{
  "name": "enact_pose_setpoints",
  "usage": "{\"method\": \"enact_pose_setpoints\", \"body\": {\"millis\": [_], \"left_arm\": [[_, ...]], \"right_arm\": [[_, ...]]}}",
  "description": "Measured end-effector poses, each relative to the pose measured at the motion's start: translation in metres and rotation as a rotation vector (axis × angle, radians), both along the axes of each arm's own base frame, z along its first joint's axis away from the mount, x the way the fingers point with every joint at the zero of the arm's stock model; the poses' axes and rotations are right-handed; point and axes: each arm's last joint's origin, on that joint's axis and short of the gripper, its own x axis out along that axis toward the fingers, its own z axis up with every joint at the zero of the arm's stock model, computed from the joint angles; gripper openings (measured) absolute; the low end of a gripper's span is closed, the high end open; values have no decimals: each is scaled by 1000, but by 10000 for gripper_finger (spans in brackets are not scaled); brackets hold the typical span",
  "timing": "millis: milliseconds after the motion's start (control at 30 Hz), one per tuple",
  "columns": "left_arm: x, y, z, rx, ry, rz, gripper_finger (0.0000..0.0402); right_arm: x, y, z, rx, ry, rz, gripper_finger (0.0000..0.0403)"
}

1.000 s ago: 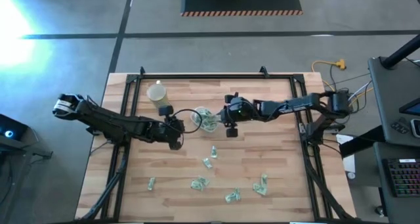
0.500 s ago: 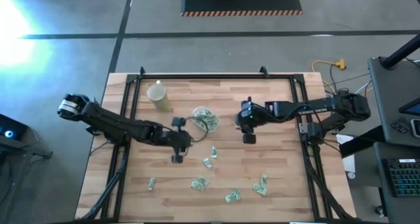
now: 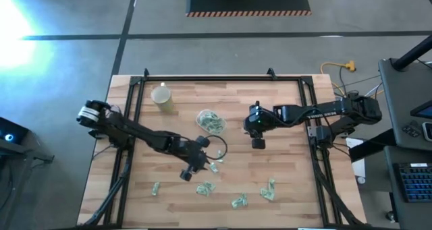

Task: Pick and place Stevia / Truvia into bins
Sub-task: Put the stevia packet into the transparent container

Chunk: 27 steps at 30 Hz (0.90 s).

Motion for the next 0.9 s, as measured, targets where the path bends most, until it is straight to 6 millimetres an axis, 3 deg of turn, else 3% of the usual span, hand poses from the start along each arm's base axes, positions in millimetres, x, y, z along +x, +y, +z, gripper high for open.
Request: {"method": "enact_pose_setpoints", "body": {"millis": [467, 900], "left_arm": [[33, -8, -37, 53, 87, -34, 96], [42, -10, -41, 65, 88, -42, 93]], "right_arm": [[0, 0, 0, -1, 1, 0, 86], [-1, 0, -1, -1, 5, 0, 85]]}}
